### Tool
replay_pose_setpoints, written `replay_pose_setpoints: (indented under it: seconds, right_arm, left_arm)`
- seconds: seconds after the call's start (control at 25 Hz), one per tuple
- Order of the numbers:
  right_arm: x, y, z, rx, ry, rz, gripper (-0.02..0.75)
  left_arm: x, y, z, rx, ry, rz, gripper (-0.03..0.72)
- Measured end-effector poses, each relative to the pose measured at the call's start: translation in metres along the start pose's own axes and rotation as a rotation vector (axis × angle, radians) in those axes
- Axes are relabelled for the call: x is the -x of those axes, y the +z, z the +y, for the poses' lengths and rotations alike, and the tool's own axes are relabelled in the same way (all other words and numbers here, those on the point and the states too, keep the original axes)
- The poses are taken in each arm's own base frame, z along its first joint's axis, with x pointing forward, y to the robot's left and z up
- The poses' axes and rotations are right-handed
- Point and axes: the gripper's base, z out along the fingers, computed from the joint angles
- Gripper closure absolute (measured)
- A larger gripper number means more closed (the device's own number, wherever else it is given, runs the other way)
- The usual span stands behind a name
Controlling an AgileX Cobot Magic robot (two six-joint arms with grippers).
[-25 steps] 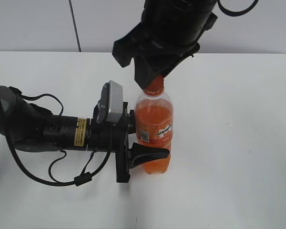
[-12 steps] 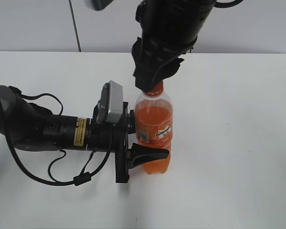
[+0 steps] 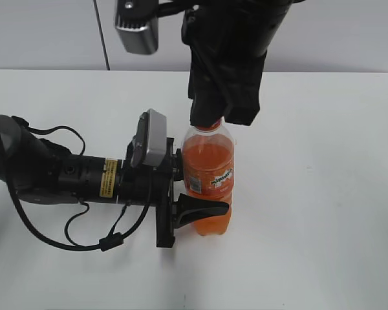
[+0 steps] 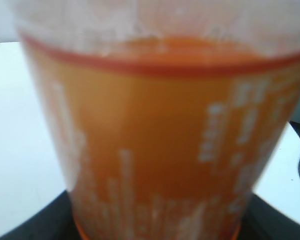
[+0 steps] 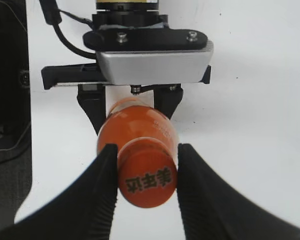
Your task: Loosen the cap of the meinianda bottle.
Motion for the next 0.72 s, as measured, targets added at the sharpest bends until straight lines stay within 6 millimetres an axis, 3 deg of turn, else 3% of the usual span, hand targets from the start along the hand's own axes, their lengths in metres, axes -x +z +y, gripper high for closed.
replay_pose_setpoints:
  seconds: [0.36,0.72]
  right_arm:
    - [0.0000,0.0000,0.0006,0.006,-0.241,-0.001,0.463]
    - [0.0001,0.0000,0.0009,0.009,-0.280,-0.002,0.463]
  left_arm:
    - [0.0001,0.0001,0.0001,-0.001,0.001,0.000,0.288]
    - [0.0000,0.0001,0.0000,-0.002,0.002,0.001,0.288]
